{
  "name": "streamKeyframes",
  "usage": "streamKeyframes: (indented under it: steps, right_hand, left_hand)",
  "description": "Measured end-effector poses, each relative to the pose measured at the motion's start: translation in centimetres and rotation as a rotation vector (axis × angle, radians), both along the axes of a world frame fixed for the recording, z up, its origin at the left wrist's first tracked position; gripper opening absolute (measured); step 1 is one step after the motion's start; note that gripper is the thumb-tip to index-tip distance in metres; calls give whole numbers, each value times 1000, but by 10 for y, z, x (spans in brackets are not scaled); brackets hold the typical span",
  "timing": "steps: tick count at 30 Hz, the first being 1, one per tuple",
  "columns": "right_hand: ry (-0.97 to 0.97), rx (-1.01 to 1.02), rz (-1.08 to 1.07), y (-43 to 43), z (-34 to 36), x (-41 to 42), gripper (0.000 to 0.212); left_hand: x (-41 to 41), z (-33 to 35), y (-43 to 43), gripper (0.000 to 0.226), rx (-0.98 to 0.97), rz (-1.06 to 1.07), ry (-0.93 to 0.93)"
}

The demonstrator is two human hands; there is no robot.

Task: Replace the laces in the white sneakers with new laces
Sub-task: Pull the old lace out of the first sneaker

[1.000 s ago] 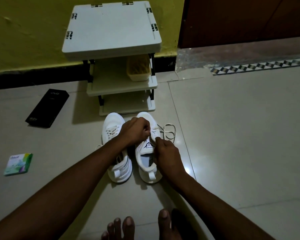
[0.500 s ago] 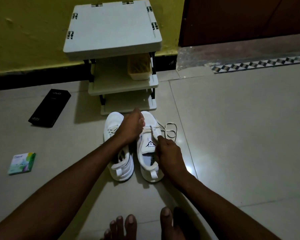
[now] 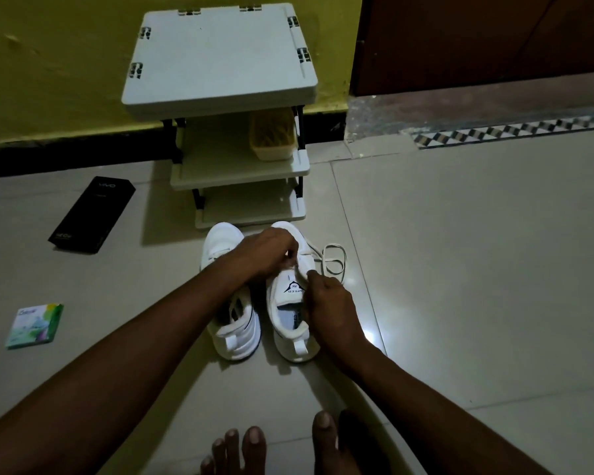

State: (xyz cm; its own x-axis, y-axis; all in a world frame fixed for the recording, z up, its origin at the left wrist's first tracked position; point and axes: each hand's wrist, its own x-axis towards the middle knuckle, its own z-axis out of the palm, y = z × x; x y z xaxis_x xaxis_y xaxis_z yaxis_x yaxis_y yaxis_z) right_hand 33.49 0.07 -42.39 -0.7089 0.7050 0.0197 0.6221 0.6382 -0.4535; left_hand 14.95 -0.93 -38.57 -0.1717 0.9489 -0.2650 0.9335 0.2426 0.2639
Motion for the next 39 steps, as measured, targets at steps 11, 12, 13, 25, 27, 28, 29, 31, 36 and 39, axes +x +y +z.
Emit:
streamKeyframes:
  steps: [11, 12, 13, 25, 27, 28, 29, 31, 36, 39]
  right_hand:
    - [27, -36, 0, 0, -2, 1, 39]
    - [22, -40, -2, 0, -2, 1, 40]
    - [18, -41, -2, 0, -1, 1, 41]
    - [0, -57, 45, -1, 9, 3, 33]
    - [-28, -50, 58, 0, 10, 4, 27]
    - [-33, -42, 65, 2, 9, 5, 27]
    - [-50, -46, 67, 3, 10, 6, 28]
    - [-77, -51, 66, 6, 10, 8, 29]
    - [-125, -27, 96, 10, 9, 7, 24]
    - [-179, -26, 107, 10, 14, 6, 20]
  left_hand:
    - [-38, 0, -15, 20, 149, 128, 28]
    - [-37, -4, -17, 17, 111, 107, 20]
    - [-37, -8, -18, 14, 70, 89, 10]
    - [-32, -6, -25, 18, 203, 60, 15]
    - [-26, -2, -26, 17, 352, 80, 70]
    - [-22, -1, -27, 21, 421, 88, 90]
    - [-20, -1, -28, 24, 483, 95, 91]
    - [-16, 1, -30, 25, 579, 118, 72]
    - [-11, 15, -29, 17, 733, 171, 39]
    - [-11, 27, -28, 24, 813, 227, -36]
